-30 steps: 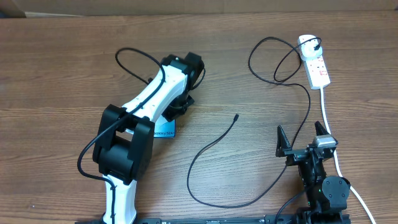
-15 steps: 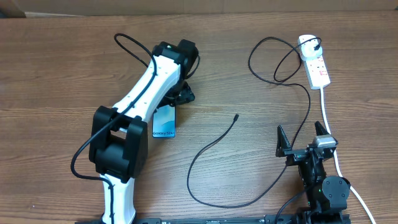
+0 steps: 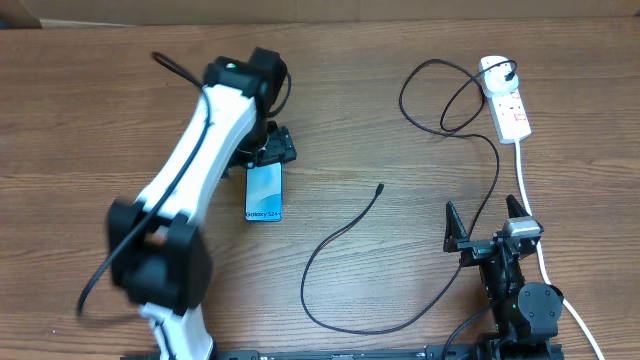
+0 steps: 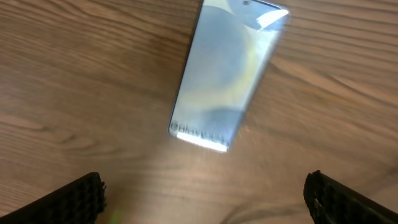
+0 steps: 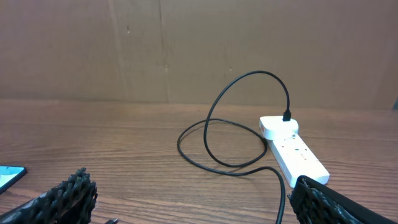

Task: Plug charger to phone and switch on socket

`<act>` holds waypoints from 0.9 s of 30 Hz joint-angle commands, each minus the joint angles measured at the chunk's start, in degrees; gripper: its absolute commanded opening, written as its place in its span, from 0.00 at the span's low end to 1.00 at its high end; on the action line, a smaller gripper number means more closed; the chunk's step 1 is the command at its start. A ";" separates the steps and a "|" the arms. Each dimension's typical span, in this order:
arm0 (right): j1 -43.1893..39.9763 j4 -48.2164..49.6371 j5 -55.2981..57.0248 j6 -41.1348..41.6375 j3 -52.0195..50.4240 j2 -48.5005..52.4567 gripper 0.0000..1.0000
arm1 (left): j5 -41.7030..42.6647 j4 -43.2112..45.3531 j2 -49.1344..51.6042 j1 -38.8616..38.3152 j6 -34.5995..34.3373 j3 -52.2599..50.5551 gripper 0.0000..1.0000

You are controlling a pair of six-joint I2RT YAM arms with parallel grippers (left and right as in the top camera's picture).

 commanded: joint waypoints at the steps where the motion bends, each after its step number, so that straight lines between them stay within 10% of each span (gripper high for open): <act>1: 0.39 0.24 0.52 -0.09 -0.59 -0.46 1.00 | 1.81 0.63 -10.05 -0.48 2.64 -5.70 1.00; 10: 0.39 0.24 0.52 -0.09 -0.59 -0.46 1.00 | 4.37 18.10 -14.71 -0.48 2.82 -22.95 1.00; 27: 0.39 0.24 0.52 -0.09 -0.59 -0.46 1.00 | -2.25 29.03 1.09 0.48 9.05 -23.23 1.00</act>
